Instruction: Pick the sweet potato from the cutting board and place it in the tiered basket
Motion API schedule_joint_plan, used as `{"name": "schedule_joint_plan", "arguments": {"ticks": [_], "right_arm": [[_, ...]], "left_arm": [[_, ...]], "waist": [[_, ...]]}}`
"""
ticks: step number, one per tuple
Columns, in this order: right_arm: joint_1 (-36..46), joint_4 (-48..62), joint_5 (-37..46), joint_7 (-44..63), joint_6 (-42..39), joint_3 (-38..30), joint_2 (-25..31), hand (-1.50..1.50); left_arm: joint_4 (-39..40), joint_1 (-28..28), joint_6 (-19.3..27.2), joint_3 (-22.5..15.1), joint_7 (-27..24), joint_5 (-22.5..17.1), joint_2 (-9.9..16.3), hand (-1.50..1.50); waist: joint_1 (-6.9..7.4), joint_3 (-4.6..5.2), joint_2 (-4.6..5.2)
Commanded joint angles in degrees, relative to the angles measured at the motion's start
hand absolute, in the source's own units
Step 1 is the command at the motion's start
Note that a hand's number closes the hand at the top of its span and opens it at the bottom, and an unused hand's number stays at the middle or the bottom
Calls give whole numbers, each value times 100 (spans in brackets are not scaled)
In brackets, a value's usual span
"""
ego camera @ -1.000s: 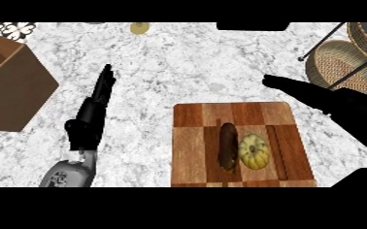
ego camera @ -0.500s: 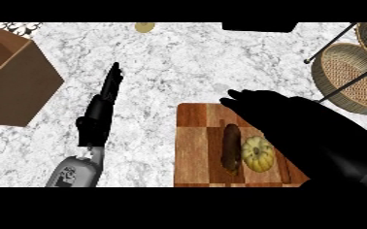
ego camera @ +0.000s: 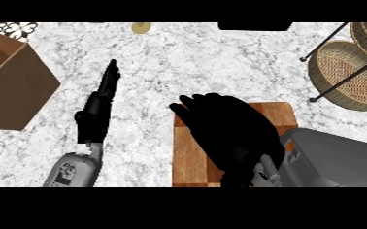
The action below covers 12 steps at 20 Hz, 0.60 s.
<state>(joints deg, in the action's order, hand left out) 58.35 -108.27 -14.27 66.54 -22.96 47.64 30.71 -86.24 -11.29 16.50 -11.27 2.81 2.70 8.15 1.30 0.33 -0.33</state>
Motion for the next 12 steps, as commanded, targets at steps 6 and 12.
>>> {"name": "schedule_joint_plan", "arguments": {"ticks": [6,12], "right_arm": [[652,705,-506,1560,-210,727,-491,-150],[868,696,-602,1762,-20,1206,-423,-150]], "left_arm": [[223,241,36,125,-370,25,-11,0],[-91,294,-20,58,-156,-5,-24,0]], "waist": [[-138,-10,-6],[-195,-16,-42]]}}
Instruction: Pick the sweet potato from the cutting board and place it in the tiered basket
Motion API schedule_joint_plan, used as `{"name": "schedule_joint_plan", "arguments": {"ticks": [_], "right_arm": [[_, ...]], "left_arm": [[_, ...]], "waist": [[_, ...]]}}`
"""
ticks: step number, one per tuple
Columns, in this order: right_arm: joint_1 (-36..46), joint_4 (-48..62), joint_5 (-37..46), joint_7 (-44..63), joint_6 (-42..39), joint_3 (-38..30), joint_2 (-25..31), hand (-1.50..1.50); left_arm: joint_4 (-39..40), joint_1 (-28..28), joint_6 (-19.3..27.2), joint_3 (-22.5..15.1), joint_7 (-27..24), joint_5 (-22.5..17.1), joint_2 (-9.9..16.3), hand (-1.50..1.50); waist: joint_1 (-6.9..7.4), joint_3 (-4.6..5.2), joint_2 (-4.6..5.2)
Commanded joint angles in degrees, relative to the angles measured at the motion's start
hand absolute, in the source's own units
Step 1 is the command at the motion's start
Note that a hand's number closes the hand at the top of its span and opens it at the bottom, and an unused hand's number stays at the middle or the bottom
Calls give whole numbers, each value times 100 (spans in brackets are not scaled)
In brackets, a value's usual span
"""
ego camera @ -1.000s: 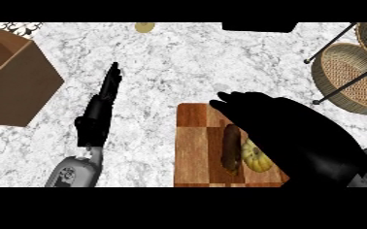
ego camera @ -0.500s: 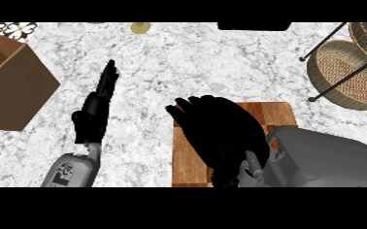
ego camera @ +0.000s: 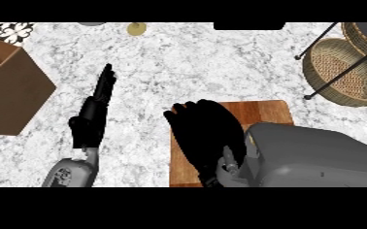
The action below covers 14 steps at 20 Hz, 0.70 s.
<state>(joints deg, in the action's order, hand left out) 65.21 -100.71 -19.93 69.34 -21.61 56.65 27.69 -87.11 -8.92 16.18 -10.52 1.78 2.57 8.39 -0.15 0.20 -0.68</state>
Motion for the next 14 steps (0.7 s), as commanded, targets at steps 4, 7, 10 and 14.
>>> {"name": "schedule_joint_plan", "arguments": {"ticks": [4,7,10,14], "right_arm": [[428,133,-75,1295,-306,448,-3,-150],[498,235,-71,1207,-286,587,23,-150],[730,139,-322,1395,-323,648,-43,-150],[812,156,-172,1076,-421,924,-232,-150]], "left_arm": [[55,129,34,-19,-212,32,-104,0],[-60,-85,-102,285,82,-120,155,0],[116,21,36,3,-80,137,-52,0],[-87,129,76,-123,26,178,-169,0]], "waist": [[-23,-4,13],[-12,-9,16],[-57,-5,9],[18,-11,24]]}}
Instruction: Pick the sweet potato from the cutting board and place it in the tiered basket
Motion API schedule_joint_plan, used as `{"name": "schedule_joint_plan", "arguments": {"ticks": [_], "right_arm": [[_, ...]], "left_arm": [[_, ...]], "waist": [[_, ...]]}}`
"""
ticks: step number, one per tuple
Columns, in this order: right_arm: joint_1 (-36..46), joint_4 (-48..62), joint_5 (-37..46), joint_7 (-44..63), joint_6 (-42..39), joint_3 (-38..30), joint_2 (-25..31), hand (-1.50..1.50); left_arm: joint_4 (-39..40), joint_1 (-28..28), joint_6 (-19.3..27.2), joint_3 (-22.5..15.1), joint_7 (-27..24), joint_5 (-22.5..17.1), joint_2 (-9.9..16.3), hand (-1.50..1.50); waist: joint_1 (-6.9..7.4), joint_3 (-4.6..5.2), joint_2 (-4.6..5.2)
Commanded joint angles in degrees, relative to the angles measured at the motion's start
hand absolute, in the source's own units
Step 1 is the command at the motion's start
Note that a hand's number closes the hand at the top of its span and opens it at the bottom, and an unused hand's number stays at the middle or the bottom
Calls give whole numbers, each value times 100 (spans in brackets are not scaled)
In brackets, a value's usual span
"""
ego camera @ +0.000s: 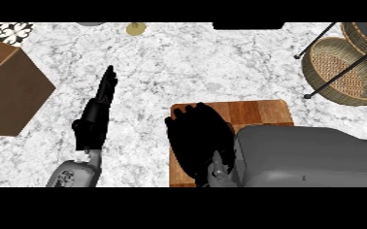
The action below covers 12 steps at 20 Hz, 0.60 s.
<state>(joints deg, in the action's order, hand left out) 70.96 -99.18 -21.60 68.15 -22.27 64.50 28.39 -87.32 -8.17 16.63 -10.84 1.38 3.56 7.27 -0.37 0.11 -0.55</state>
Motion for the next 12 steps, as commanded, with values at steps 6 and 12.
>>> {"name": "schedule_joint_plan", "arguments": {"ticks": [6,12], "right_arm": [[76,98,508,526,-467,314,290,-150],[-63,274,890,658,-238,509,395,-150]], "left_arm": [[-229,-66,-50,20,254,34,20,0],[-261,20,-108,91,205,8,65,0]], "waist": [[19,-9,23],[16,-8,19]]}}
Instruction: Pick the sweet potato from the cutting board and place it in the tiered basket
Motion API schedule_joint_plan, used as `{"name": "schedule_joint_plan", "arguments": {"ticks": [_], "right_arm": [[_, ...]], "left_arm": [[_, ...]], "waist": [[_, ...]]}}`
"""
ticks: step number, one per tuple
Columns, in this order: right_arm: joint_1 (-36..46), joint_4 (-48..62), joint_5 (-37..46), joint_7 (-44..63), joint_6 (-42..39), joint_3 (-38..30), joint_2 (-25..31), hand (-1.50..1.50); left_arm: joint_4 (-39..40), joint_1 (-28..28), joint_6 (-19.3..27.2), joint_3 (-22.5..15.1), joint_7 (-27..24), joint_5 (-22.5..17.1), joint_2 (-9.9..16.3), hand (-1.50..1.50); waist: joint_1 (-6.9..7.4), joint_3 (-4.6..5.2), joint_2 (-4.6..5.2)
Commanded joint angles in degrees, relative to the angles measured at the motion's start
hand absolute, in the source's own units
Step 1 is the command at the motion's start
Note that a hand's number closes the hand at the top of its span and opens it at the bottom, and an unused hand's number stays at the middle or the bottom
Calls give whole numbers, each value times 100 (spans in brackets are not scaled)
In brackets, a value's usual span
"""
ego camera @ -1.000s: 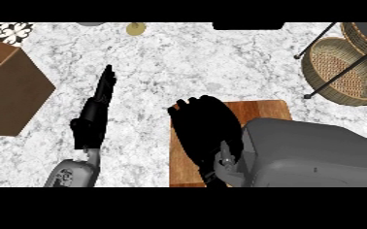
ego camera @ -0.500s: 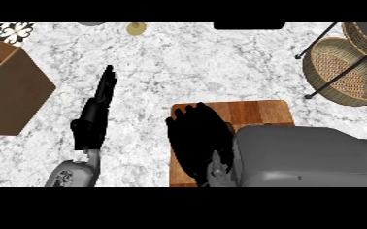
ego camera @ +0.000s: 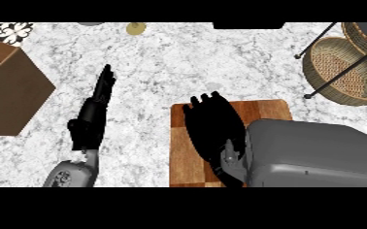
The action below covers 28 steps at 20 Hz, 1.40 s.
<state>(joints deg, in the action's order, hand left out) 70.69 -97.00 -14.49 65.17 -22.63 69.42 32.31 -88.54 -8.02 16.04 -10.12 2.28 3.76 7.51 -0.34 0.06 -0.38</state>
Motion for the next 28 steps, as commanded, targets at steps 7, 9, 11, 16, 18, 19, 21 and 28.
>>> {"name": "schedule_joint_plan", "arguments": {"ticks": [7,9,11,16,18,19,21,28], "right_arm": [[-502,193,253,631,-278,-93,291,-150],[-631,0,252,986,-188,-141,-112,-150],[-900,141,649,482,-154,-85,84,-150],[-1275,44,852,403,-203,-172,34,-150],[-1236,54,814,450,-369,-356,5,-150],[-1231,89,806,371,-452,-447,19,-150],[-1504,126,1021,224,-375,-268,69,-150],[-1616,457,1094,520,-414,-390,-518,-150]], "left_arm": [[-95,-61,-6,29,148,63,-49,0],[58,-106,-96,138,20,-38,-49,0],[-50,-39,-124,70,-3,37,-32,0],[-290,-54,-148,-2,317,134,-25,0],[-76,-246,17,27,248,212,-198,0],[-78,99,-359,273,-71,-112,99,0],[-199,-266,-220,210,434,67,43,0],[290,-121,-129,85,-172,201,-256,0]], "waist": [[2,-2,26],[0,1,22],[17,-3,30],[18,-5,20],[15,-3,24],[43,-1,25],[29,-5,25],[13,0,33]]}}
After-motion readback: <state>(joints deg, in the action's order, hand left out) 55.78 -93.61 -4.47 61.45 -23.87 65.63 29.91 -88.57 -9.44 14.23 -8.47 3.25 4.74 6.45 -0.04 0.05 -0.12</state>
